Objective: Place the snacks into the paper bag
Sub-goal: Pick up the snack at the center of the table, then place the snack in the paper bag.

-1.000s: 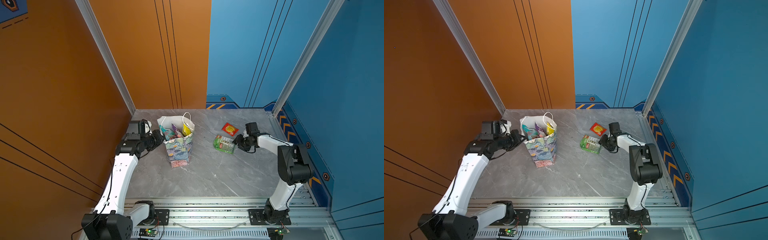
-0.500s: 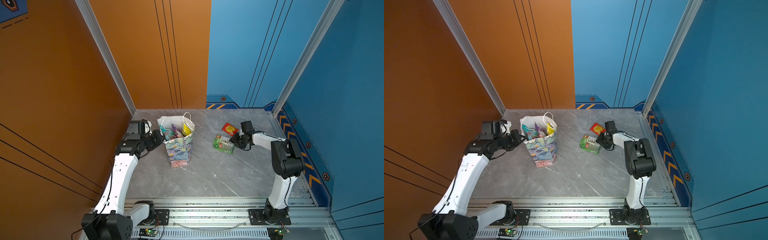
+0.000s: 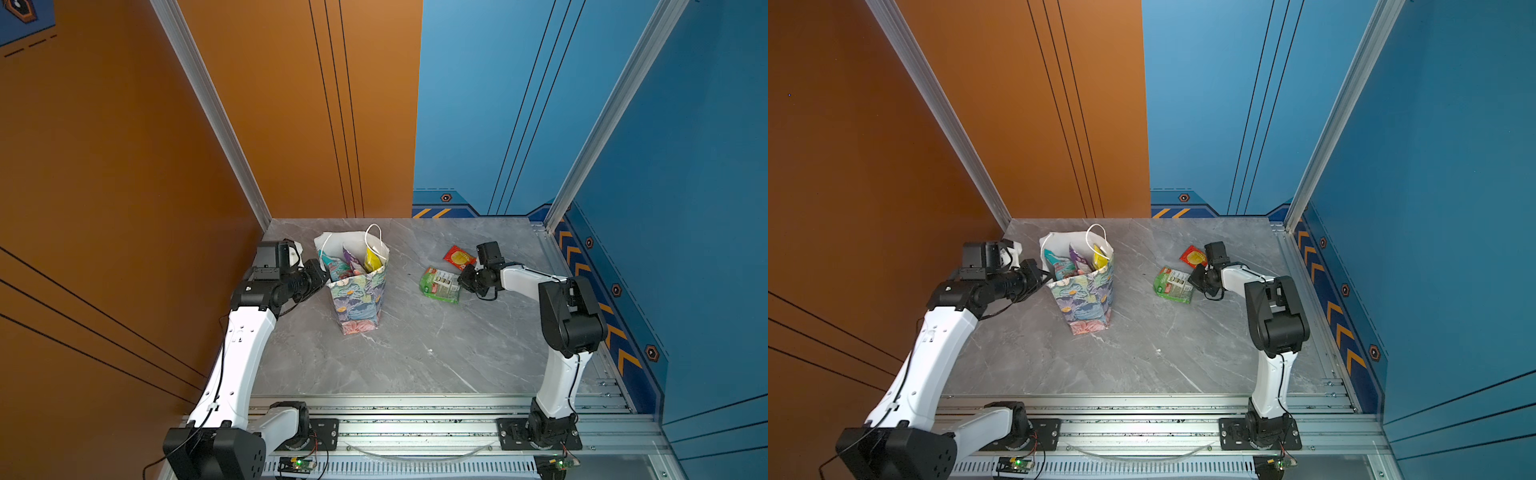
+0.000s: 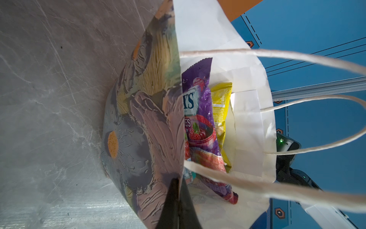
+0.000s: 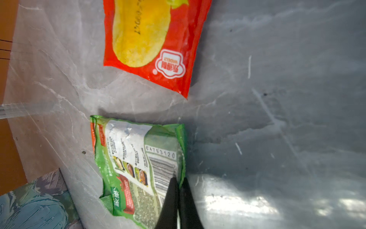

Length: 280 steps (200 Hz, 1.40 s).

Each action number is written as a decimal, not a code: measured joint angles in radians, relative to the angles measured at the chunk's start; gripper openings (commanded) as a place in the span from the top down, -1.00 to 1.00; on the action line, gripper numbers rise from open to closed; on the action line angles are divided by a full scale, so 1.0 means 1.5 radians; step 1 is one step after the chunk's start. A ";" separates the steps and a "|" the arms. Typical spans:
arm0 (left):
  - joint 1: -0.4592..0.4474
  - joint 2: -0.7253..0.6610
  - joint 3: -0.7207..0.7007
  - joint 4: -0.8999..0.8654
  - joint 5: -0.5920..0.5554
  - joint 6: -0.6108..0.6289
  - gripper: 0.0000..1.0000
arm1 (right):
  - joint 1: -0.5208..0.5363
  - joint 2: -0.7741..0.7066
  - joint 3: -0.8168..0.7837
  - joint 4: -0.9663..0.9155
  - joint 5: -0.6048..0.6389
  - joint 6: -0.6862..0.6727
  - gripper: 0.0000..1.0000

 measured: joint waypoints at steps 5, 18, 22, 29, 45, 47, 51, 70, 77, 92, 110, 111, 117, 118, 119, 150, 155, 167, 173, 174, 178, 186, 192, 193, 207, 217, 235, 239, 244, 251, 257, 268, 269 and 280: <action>0.000 0.000 0.000 0.000 0.000 0.000 1.00 | 0.001 -0.008 0.000 0.000 -0.002 0.000 1.00; 0.000 0.000 0.000 0.000 0.000 0.000 1.00 | 0.004 -0.032 0.000 -0.004 -0.002 0.000 1.00; 0.000 0.000 0.000 0.000 0.000 0.000 1.00 | 0.006 -0.041 0.000 -0.006 -0.003 0.000 1.00; 0.000 0.000 0.000 0.000 0.000 0.000 1.00 | 0.009 -0.055 0.003 -0.011 -0.004 0.000 1.00; 0.000 0.000 0.000 0.000 0.000 0.000 1.00 | 0.021 -0.087 0.017 -0.021 -0.005 -0.001 1.00; 0.000 0.000 0.000 0.000 0.000 0.000 1.00 | 0.022 -0.089 0.019 -0.022 -0.004 -0.001 1.00; 0.000 0.000 0.000 0.000 0.000 0.000 1.00 | 0.027 -0.097 0.024 -0.024 -0.004 -0.001 1.00; 0.000 0.000 0.000 0.000 0.000 0.000 1.00 | 0.044 -0.126 0.053 -0.041 -0.004 -0.005 1.00; 0.000 0.000 0.000 0.000 0.000 0.000 1.00 | 0.051 -0.135 0.068 -0.048 -0.004 -0.006 1.00; 0.000 0.000 0.000 0.000 0.000 0.000 1.00 | 0.065 -0.148 0.100 -0.062 -0.004 -0.009 1.00; 0.000 0.000 0.000 0.000 0.000 0.000 1.00 | 0.079 -0.159 0.135 -0.074 -0.002 -0.014 1.00; 0.000 0.000 0.000 0.000 0.000 0.000 1.00 | 0.080 -0.160 0.138 -0.075 -0.001 -0.015 1.00; 0.000 0.000 -0.001 0.000 0.000 0.000 1.00 | 0.084 -0.163 0.148 -0.080 -0.001 -0.017 1.00; 0.000 0.000 -0.001 0.000 0.000 0.000 1.00 | 0.085 -0.163 0.149 -0.080 -0.001 -0.018 1.00; 0.000 0.000 -0.001 0.000 0.000 0.000 1.00 | 0.086 -0.164 0.152 -0.081 -0.001 -0.018 1.00; 0.000 -0.002 -0.001 0.000 0.000 0.000 1.00 | 0.104 -0.171 0.203 -0.102 0.004 -0.025 1.00; 0.000 -0.002 -0.002 0.000 0.000 0.000 1.00 | 0.107 -0.171 0.212 -0.105 0.004 -0.025 1.00; 0.000 -0.002 -0.002 0.000 0.000 0.000 1.00 | 0.113 -0.171 0.237 -0.113 0.005 -0.025 1.00; 0.001 -0.002 -0.002 0.000 0.000 0.000 1.00 | 0.116 -0.171 0.250 -0.116 0.005 -0.026 1.00; 0.001 -0.002 -0.002 0.000 0.000 0.000 1.00 | 0.117 -0.171 0.254 -0.116 0.006 -0.026 1.00; 0.001 -0.002 -0.002 0.000 0.000 0.000 1.00 | 0.119 -0.171 0.262 -0.117 0.006 -0.026 1.00; 0.001 -0.002 -0.002 0.000 0.001 0.000 1.00 | 0.124 -0.171 0.281 -0.118 0.010 -0.026 1.00; 0.001 -0.002 -0.002 0.000 0.001 0.000 1.00 | 0.127 -0.171 0.294 -0.118 0.012 -0.026 1.00; 0.001 -0.002 -0.002 0.000 0.000 0.000 1.00 | 0.128 -0.171 0.298 -0.118 0.014 -0.026 1.00; 0.002 -0.002 -0.002 0.000 0.001 0.000 1.00 | 0.137 -0.171 0.330 -0.117 0.019 -0.026 1.00; 0.003 -0.002 -0.002 0.000 0.001 0.000 1.00 | 0.143 -0.169 0.353 -0.117 0.021 -0.026 1.00; 0.003 -0.002 -0.002 0.000 0.001 0.000 1.00 | 0.153 -0.149 0.417 -0.118 0.021 -0.026 1.00; 0.003 -0.002 -0.002 0.000 0.002 0.000 1.00 | 0.155 -0.139 0.436 -0.121 0.021 -0.027 1.00; 0.003 -0.002 -0.002 0.000 0.002 0.000 1.00 | 0.158 -0.126 0.464 -0.123 0.021 -0.029 1.00; 0.003 -0.002 -0.002 0.000 0.003 0.000 1.00 | 0.161 -0.107 0.500 -0.126 0.021 -0.031 1.00; 0.003 -0.002 -0.002 0.000 0.003 0.000 1.00 | 0.165 -0.089 0.532 -0.131 0.021 -0.034 1.00; 0.003 -0.003 -0.003 0.000 0.003 0.000 1.00 | 0.173 -0.053 0.590 -0.139 0.020 -0.038 1.00; 0.003 -0.003 -0.003 0.000 0.003 0.000 1.00 | 0.173 -0.051 0.593 -0.140 0.020 -0.038 1.00; 0.003 -0.003 -0.004 0.000 0.003 0.000 1.00 | 0.182 -0.022 0.636 -0.147 0.018 -0.041 1.00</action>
